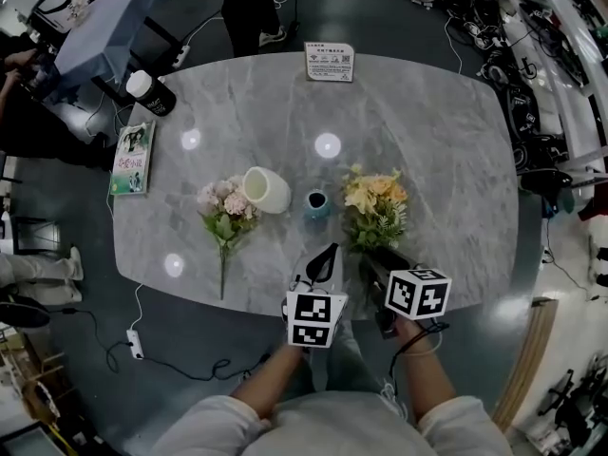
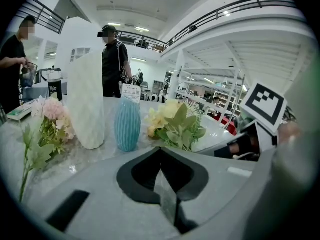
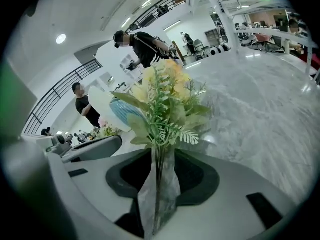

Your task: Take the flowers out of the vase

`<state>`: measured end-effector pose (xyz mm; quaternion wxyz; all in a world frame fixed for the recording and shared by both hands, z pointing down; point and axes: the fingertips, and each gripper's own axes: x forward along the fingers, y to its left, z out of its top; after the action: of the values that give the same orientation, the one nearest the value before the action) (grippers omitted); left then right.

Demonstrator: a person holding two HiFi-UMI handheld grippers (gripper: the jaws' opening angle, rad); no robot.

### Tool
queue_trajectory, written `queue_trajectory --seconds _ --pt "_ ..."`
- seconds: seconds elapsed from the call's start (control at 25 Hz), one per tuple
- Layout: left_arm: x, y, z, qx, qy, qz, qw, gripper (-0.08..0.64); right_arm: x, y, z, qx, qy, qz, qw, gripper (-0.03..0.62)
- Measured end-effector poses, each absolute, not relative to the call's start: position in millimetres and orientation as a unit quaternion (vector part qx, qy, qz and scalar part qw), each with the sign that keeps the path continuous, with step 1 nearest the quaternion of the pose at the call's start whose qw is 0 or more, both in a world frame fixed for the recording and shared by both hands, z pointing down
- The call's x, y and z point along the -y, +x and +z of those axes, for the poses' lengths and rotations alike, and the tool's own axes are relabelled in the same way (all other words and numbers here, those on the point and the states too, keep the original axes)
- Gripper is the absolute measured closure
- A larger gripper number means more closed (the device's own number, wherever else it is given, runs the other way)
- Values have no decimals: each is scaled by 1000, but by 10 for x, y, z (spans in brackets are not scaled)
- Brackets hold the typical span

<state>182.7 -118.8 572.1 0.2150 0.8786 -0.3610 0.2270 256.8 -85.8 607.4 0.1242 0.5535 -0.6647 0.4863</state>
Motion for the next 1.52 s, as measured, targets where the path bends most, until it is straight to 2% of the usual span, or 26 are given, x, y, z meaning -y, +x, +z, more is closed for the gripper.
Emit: queue_trajectory --seconds 0.48,0.8,1.08,1.52 --pt "1092 1543 5546 375 877 206 217 551 680 2631 5833 644 602 460 109 468" --pt "1039 1324 5252 387 881 185 199 551 575 2680 5459 641 646 403 96 471" --pt "1016 1074 4955 402 882 162 184 551 632 2542 4978 654 673 336 75 532" --pt "1094 833 4267 417 891 102 147 551 662 2227 4276 684 681 261 30 575"
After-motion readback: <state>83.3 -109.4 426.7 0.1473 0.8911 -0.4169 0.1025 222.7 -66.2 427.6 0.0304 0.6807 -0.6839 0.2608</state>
